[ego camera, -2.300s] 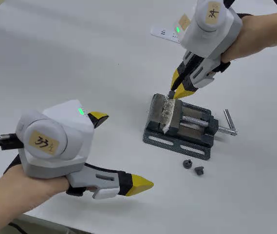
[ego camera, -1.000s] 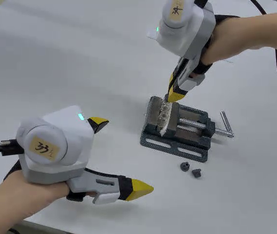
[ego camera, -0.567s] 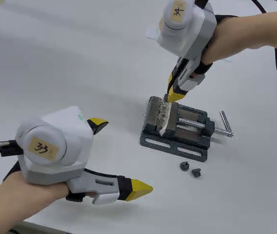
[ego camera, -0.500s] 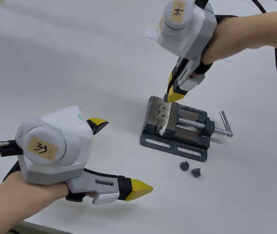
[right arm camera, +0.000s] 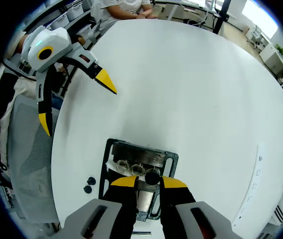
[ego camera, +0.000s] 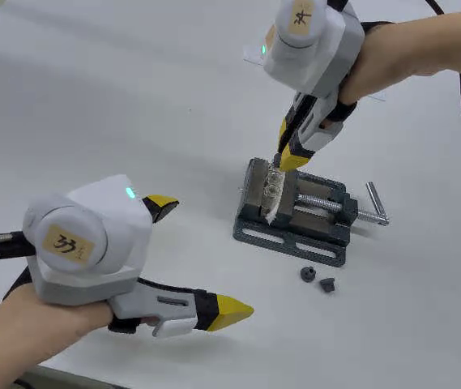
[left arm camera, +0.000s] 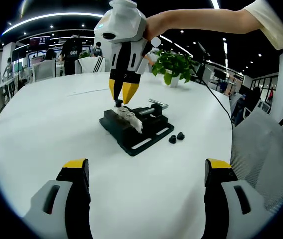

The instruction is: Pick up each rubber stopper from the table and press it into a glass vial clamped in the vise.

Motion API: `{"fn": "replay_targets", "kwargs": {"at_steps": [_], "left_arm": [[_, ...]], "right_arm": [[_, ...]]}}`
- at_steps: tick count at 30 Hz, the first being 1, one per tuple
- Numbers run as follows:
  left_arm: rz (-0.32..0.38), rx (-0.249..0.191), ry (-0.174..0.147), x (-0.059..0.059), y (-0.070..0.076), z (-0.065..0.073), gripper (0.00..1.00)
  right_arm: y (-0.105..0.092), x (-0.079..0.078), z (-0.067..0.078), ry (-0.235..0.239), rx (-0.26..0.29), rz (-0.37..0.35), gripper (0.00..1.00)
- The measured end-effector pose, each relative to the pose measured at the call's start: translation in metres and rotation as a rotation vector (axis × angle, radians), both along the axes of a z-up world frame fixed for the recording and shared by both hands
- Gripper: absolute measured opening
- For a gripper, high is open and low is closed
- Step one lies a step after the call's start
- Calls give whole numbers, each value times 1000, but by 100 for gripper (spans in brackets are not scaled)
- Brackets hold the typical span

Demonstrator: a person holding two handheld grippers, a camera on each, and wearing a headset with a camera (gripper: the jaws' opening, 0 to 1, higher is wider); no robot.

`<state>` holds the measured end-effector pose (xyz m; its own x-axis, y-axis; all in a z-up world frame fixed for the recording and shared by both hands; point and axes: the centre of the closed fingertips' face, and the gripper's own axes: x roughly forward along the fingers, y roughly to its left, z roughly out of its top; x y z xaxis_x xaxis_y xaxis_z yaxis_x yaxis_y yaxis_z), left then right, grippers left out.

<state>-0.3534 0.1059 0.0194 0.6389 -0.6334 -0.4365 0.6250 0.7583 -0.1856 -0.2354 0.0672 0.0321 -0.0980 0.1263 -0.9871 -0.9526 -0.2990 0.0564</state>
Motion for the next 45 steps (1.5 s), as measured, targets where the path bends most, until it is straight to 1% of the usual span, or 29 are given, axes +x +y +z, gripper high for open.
{"fn": "replay_targets", "kwargs": {"at_steps": [5,8,10,12,14,17,23,25,28,32,34,45], "left_arm": [[3,-2,-1,0,0,1,96],[1,-3,-2,1,0,2,96],[1,-5,-3,1,-1,3,96],[0,-3,-5,2,0,3,96],[0,-4,-6,3,0,3,96],[0,-4,-6,3,0,3,96],[5,-2,0,1,4,0,96],[5,-1,2,1,4,-1,96],[5,2,6,0,4,-2,96],[4,3,10,0,4,-3,96],[5,0,10,0,3,-2,96],[2,0,18,0,0,-4,95]], "right_arm": [[-3,2,1,-1,2,6,15],[-3,4,6,-5,16,2,11],[-2,5,7,1,25,-5,11],[-1,5,9,-11,32,-1,10],[1,5,10,-6,42,-7,8],[2,6,8,-3,48,-4,4],[4,6,5,1,55,-8,2],[4,5,5,7,52,-9,2],[4,5,5,4,52,-6,0],[4,6,1,12,46,-7,1],[4,6,4,4,48,-3,0],[4,6,3,21,61,-22,0]]}}
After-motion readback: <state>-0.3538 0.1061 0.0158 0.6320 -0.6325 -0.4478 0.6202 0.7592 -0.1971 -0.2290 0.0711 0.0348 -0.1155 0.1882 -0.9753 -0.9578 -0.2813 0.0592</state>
